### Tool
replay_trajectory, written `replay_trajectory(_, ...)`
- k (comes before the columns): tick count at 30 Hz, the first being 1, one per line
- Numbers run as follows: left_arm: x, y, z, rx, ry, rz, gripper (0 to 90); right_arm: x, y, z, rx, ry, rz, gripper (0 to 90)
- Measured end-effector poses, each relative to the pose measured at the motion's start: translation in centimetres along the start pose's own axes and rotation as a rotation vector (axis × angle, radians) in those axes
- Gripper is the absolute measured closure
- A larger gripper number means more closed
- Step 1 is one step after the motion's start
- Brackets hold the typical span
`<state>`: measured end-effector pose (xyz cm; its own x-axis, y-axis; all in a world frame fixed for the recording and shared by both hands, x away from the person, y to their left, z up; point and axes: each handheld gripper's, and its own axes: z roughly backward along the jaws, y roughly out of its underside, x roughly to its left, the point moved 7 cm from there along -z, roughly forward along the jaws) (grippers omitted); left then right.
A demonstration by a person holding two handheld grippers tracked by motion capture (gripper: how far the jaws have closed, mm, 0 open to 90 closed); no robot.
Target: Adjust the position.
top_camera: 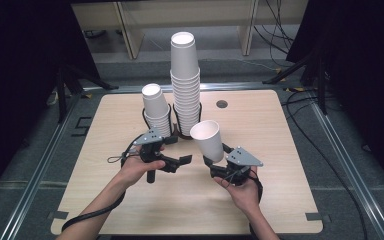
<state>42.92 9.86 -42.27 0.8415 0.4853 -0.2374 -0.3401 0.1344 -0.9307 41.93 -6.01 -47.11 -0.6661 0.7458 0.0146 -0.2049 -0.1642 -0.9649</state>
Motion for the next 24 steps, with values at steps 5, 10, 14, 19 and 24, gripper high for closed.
replay_trajectory(5, -0.4, -0.6, -1.1, -0.013, 0.008, 0.012, 2.1, 0.5, -0.3, -0.4, -0.014, -0.009, 0.014, 27.2)
replay_trajectory(10, -0.2, -0.7, -1.9, -0.014, -0.006, 0.007, 1.4, 0.8, -0.1, -0.6, -0.005, -0.011, 0.029, 27.2)
replay_trajectory(14, -0.2, -0.5, -2.2, 0.000, -0.010, 0.002, 0.2, 1.3, 0.0, -1.0, -0.010, -0.045, 0.022, 27.2)
replay_trajectory(19, -0.2, -0.7, -2.4, -0.007, -0.010, 0.014, 0.0, 1.8, 0.0, -1.3, -0.004, -0.057, 0.017, 27.2)
replay_trajectory(24, 0.0, -0.8, -2.5, -0.017, -0.010, 0.011, 0.0, 1.8, 0.0, -1.4, 0.002, -0.045, 0.045, 27.1)
